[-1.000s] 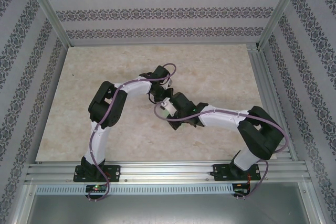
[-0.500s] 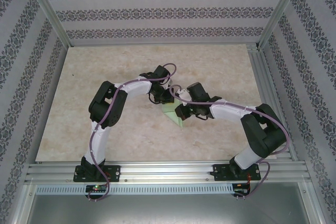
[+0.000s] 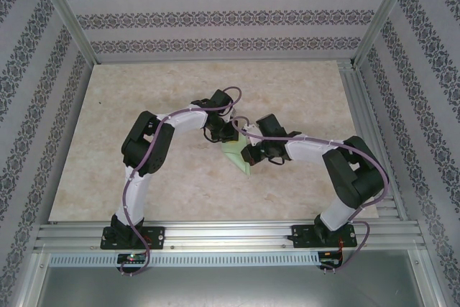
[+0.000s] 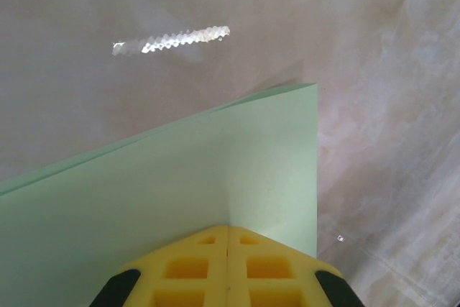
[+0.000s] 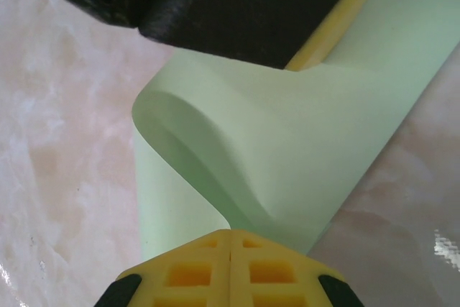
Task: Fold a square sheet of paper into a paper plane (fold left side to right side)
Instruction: Third fold the triangle at the center of the table.
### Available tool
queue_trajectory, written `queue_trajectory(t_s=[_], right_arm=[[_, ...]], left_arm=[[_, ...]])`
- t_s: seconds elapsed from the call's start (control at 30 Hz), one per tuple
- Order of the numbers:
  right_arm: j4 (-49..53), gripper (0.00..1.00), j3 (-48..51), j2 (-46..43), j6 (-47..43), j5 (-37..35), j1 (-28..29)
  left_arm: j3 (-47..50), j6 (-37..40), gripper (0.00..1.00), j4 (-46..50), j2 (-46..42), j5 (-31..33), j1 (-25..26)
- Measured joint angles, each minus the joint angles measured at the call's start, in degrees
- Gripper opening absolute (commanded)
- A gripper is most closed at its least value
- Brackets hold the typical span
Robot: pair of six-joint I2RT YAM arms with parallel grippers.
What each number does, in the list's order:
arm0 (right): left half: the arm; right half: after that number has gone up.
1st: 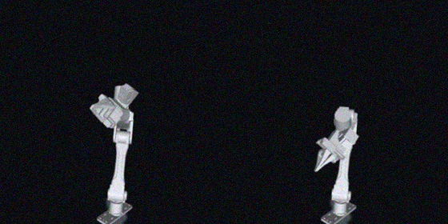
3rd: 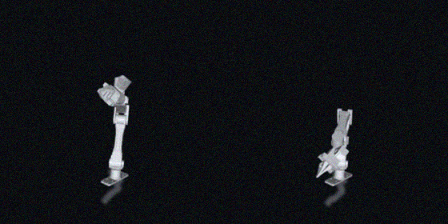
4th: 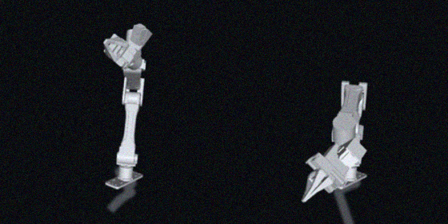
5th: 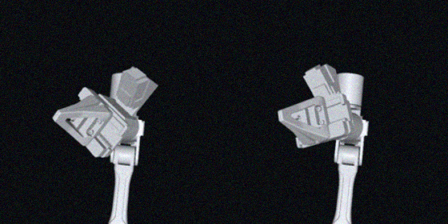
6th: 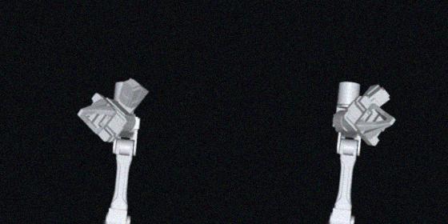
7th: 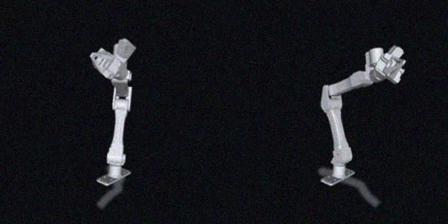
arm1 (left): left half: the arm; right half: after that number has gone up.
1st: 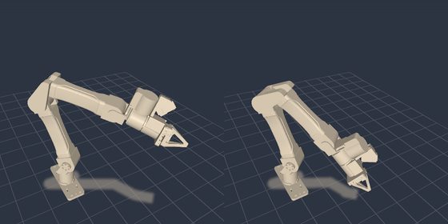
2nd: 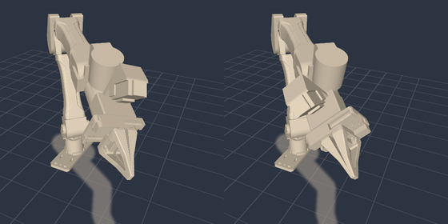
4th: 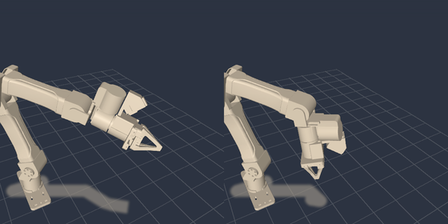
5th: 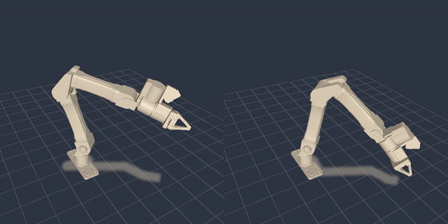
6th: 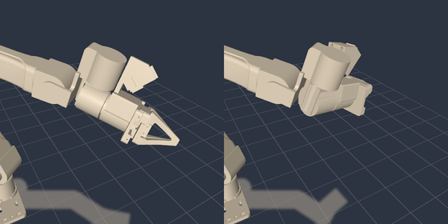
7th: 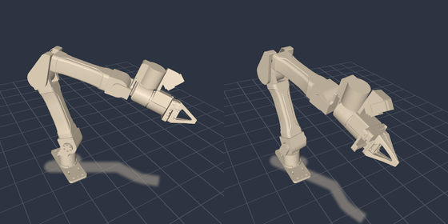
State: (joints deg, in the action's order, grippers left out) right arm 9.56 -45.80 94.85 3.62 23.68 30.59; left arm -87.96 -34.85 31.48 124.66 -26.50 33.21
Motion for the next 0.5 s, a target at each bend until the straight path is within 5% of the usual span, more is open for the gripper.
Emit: queue_trajectory(t_s=[0.5], right_arm=[[1.8, 0.00, -3.6, 3.7, 1.0, -0.6, -0.4]], left_arm=[[-0.5, 0.0, 0.07, 0.1, 0.3, 0.0, 0.3]])
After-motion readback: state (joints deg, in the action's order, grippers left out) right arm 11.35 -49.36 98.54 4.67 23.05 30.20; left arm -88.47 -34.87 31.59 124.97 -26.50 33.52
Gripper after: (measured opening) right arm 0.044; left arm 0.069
